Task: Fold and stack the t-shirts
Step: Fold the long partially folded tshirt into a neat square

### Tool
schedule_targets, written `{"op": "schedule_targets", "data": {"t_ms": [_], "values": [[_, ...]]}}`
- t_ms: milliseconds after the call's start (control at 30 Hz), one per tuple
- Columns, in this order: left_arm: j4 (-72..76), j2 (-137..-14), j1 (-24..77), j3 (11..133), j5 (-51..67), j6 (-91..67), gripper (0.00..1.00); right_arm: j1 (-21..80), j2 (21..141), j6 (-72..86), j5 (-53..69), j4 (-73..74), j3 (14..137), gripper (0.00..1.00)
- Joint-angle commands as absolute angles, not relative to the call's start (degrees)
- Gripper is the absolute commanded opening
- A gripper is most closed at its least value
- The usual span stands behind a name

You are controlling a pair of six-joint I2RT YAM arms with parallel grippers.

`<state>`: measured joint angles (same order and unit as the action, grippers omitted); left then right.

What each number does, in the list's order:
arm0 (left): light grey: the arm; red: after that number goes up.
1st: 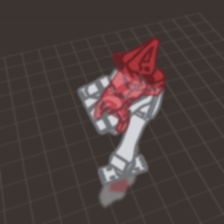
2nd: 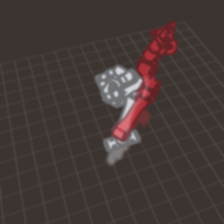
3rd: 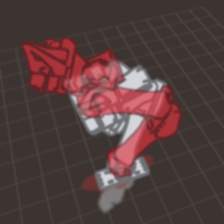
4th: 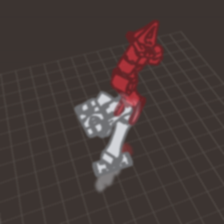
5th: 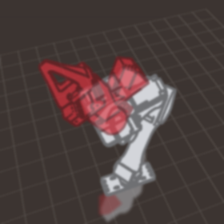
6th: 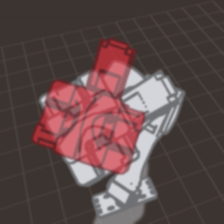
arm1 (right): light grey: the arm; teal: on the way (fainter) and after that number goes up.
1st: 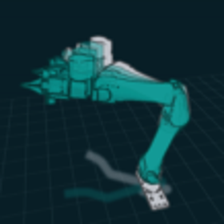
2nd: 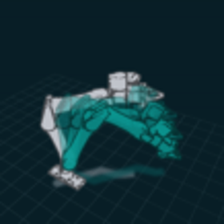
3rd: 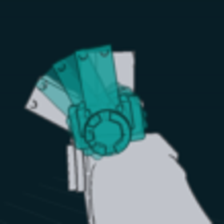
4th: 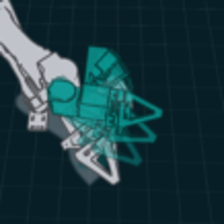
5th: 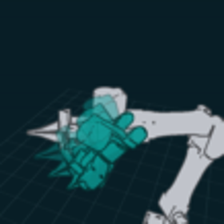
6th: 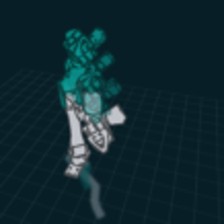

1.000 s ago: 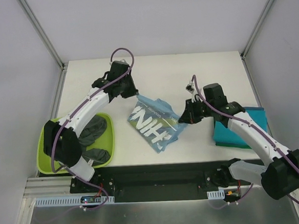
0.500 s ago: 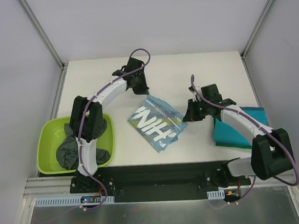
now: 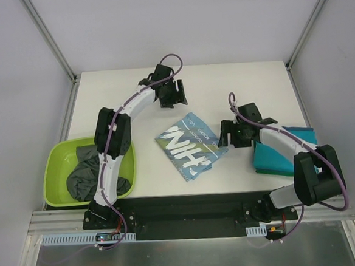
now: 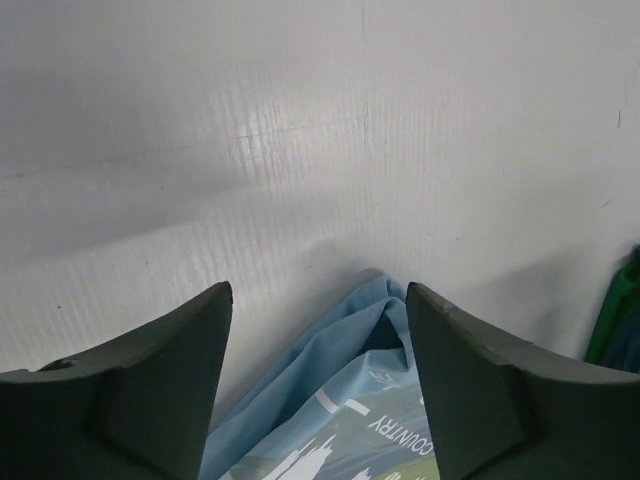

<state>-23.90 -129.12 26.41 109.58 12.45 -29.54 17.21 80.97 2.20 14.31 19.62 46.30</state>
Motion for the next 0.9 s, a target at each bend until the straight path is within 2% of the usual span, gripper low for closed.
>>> {"op": "schedule_targets", "data": {"t_ms": [0,33,67,233,400,867], "values": [[-22.94,-124.21,26.46,111.72,14.34,-26.81,0.81,16.96,77.18,2.81,7.83,23.19,51.14,0.96],[-22.94,-121.84,26.46,110.84,13.46,-26.37,0.92,17.05,76.04,2.73,7.39,24.33,52.02,0.96],[-22.94,-119.38,26.54,109.35,12.58,-26.11,0.99,17.14,74.55,2.72,7.64,24.87,52.55,0.96],[-22.15,-106.45,27.16,97.67,14.92,-25.32,0.99,18.98,67.6,5.44,20.36,18.31,49.06,0.96],[-21.19,-102.48,30.05,88.17,21.27,-26.54,0.99,24.16,68.02,9.58,29.0,9.94,45.88,0.96],[-20.83,-125.58,32.26,106.07,32.87,-27.86,0.99,26.81,79.88,6.68,28.65,7.82,47.99,0.96]]}}
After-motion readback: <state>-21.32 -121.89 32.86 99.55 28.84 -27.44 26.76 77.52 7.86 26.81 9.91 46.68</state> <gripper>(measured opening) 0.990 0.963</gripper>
